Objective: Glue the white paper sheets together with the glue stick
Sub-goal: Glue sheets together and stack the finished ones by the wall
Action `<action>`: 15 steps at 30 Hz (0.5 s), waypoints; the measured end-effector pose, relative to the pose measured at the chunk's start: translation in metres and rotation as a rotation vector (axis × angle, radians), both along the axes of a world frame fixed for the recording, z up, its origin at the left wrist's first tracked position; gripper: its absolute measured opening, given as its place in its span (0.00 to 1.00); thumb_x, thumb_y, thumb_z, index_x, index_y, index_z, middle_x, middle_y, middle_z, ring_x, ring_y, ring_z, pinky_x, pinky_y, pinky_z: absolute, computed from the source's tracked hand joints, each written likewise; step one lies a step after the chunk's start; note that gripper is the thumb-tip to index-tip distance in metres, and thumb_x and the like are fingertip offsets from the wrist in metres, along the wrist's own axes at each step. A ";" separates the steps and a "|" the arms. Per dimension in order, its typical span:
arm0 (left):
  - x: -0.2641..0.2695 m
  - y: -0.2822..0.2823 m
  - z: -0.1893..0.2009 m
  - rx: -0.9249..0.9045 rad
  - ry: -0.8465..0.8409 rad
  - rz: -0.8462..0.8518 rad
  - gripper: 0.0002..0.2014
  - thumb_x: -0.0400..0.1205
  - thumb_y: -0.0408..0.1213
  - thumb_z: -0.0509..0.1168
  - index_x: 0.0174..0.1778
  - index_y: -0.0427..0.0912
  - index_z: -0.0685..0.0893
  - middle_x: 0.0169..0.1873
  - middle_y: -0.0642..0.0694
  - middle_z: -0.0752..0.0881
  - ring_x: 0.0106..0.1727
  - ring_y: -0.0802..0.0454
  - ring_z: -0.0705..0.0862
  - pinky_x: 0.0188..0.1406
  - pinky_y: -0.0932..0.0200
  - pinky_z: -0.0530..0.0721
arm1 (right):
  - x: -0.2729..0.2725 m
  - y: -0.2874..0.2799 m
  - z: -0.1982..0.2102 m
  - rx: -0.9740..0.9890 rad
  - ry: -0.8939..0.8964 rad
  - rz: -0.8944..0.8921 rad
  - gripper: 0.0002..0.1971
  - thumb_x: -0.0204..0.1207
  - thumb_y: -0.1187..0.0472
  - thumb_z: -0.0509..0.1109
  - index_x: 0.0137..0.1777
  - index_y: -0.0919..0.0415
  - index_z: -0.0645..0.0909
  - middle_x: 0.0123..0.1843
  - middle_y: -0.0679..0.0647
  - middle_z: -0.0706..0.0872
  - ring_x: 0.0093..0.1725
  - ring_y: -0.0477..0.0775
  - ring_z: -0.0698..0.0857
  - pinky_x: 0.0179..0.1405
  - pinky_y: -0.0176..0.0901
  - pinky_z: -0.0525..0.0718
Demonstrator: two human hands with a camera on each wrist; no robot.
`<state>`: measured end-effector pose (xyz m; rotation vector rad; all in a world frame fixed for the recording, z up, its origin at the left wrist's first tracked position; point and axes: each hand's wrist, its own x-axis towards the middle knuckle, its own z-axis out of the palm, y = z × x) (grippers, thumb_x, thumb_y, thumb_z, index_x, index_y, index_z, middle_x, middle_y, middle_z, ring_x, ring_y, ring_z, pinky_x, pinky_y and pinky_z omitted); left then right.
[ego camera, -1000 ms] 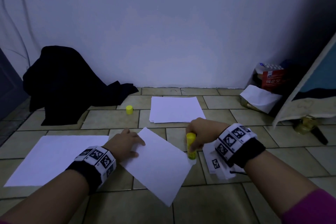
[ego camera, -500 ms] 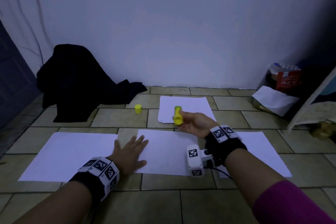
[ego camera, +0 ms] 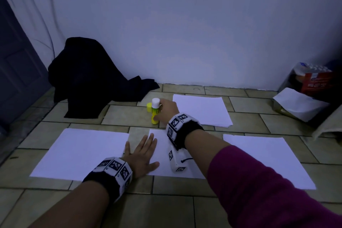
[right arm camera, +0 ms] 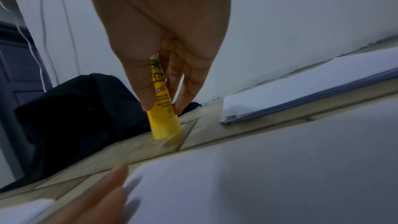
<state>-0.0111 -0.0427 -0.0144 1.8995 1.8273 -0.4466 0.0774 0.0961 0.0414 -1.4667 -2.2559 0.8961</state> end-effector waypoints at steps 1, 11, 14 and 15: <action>0.000 0.001 -0.001 -0.005 -0.004 0.002 0.38 0.88 0.56 0.47 0.82 0.44 0.29 0.81 0.50 0.26 0.83 0.53 0.30 0.77 0.31 0.35 | -0.004 0.001 -0.002 0.020 -0.037 0.022 0.18 0.70 0.69 0.72 0.61 0.67 0.80 0.57 0.61 0.86 0.57 0.62 0.83 0.51 0.48 0.83; -0.002 0.002 -0.001 -0.027 -0.013 0.008 0.40 0.88 0.56 0.48 0.82 0.44 0.28 0.81 0.51 0.25 0.82 0.54 0.29 0.77 0.31 0.34 | -0.014 0.004 -0.011 0.078 -0.146 0.062 0.15 0.74 0.66 0.69 0.61 0.66 0.77 0.57 0.63 0.85 0.48 0.59 0.81 0.32 0.38 0.71; -0.003 0.002 -0.001 -0.034 -0.025 0.008 0.40 0.87 0.57 0.48 0.82 0.44 0.27 0.80 0.51 0.25 0.82 0.54 0.28 0.77 0.32 0.33 | -0.009 0.003 -0.008 0.013 -0.090 -0.005 0.24 0.73 0.63 0.71 0.69 0.64 0.73 0.61 0.62 0.84 0.52 0.60 0.83 0.42 0.44 0.83; -0.004 0.001 0.000 -0.037 -0.030 0.008 0.41 0.87 0.57 0.48 0.82 0.44 0.27 0.80 0.51 0.25 0.82 0.54 0.28 0.77 0.32 0.33 | -0.004 0.002 -0.005 -0.022 -0.050 -0.028 0.27 0.73 0.63 0.73 0.72 0.63 0.71 0.62 0.62 0.83 0.57 0.60 0.83 0.51 0.46 0.84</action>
